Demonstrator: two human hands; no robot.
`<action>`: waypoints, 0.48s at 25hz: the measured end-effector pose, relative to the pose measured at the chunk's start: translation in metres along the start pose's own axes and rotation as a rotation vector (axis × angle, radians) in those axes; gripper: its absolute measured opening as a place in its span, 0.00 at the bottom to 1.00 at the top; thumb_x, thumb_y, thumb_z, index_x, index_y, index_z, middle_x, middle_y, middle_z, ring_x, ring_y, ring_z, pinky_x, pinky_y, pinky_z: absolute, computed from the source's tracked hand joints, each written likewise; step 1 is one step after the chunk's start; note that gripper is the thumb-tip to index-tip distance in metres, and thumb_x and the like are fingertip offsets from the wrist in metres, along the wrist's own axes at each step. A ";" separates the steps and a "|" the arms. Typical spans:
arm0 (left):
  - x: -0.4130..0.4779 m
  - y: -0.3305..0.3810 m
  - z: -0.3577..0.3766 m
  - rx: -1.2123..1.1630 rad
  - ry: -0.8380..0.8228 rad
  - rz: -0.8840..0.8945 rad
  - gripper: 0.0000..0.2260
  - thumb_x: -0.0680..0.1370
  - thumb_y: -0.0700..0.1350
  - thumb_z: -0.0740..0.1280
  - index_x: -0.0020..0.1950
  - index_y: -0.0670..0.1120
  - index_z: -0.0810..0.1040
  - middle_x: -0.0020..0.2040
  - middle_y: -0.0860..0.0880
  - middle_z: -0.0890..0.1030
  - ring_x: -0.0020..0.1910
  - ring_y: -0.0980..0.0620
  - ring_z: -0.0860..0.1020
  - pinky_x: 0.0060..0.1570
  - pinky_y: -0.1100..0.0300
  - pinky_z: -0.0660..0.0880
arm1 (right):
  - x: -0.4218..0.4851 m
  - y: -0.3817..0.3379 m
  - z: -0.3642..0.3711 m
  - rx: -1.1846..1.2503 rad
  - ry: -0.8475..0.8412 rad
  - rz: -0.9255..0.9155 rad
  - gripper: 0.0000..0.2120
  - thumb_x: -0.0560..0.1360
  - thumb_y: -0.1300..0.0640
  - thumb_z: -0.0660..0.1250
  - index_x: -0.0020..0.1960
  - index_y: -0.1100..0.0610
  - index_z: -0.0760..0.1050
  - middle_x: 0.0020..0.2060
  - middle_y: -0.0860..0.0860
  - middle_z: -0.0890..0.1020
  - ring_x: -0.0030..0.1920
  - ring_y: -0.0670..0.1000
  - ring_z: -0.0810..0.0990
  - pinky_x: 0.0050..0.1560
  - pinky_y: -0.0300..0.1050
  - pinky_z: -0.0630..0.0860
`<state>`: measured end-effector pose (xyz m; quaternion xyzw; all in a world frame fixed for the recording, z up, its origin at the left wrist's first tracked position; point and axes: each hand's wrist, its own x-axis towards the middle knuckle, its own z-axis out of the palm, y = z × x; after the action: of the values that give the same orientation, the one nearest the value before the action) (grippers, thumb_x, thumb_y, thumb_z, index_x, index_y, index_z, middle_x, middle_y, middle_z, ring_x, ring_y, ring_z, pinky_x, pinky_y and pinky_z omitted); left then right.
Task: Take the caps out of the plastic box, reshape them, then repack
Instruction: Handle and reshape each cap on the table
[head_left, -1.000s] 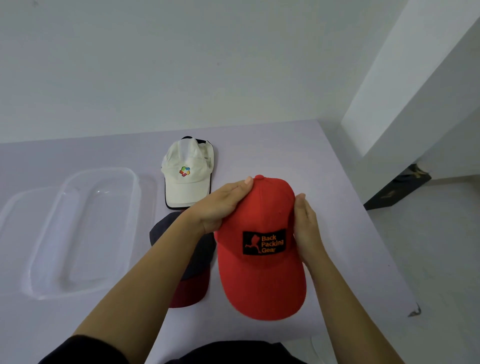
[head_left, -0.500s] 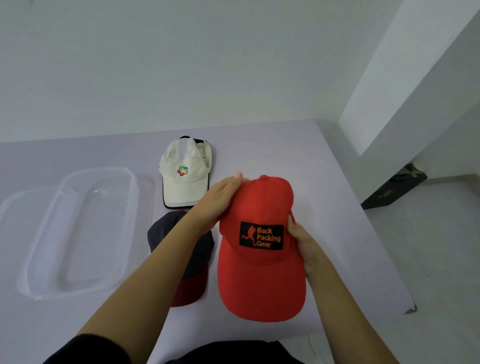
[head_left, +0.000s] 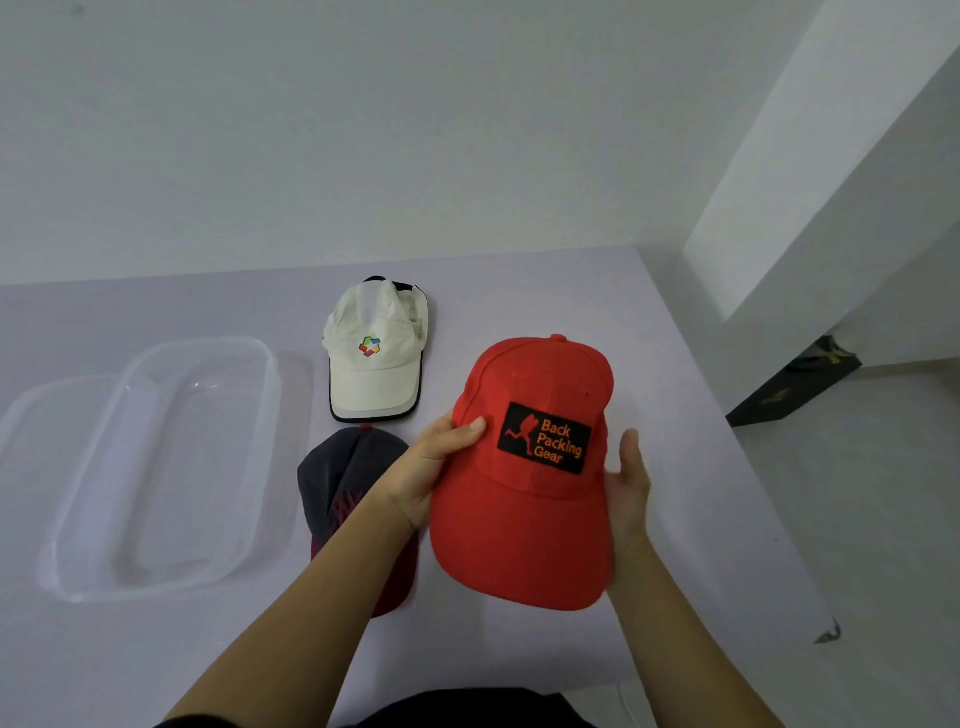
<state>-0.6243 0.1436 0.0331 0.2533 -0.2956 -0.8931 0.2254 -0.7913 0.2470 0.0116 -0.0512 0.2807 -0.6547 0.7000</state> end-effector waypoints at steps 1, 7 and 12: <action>0.000 0.001 -0.001 0.004 0.011 0.024 0.35 0.60 0.46 0.81 0.64 0.41 0.74 0.55 0.39 0.82 0.50 0.44 0.83 0.54 0.48 0.79 | -0.002 0.008 -0.004 0.050 -0.075 0.016 0.39 0.65 0.38 0.72 0.70 0.54 0.68 0.68 0.61 0.71 0.67 0.62 0.71 0.67 0.63 0.67; 0.000 0.011 -0.006 0.207 0.163 0.053 0.27 0.68 0.51 0.75 0.64 0.43 0.75 0.54 0.43 0.83 0.50 0.48 0.83 0.47 0.55 0.80 | -0.009 0.016 0.003 -0.205 -0.025 0.060 0.35 0.56 0.44 0.80 0.60 0.54 0.78 0.61 0.59 0.79 0.61 0.62 0.77 0.58 0.62 0.74; -0.002 0.005 -0.009 0.075 0.123 -0.003 0.32 0.60 0.52 0.80 0.61 0.42 0.78 0.55 0.40 0.83 0.52 0.45 0.83 0.51 0.51 0.80 | -0.003 0.006 0.010 -0.343 0.028 0.035 0.36 0.58 0.41 0.78 0.63 0.53 0.75 0.62 0.58 0.78 0.62 0.61 0.76 0.62 0.63 0.71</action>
<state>-0.6158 0.1373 0.0308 0.3161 -0.3140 -0.8646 0.2322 -0.7816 0.2474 0.0178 -0.1559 0.3988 -0.5856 0.6883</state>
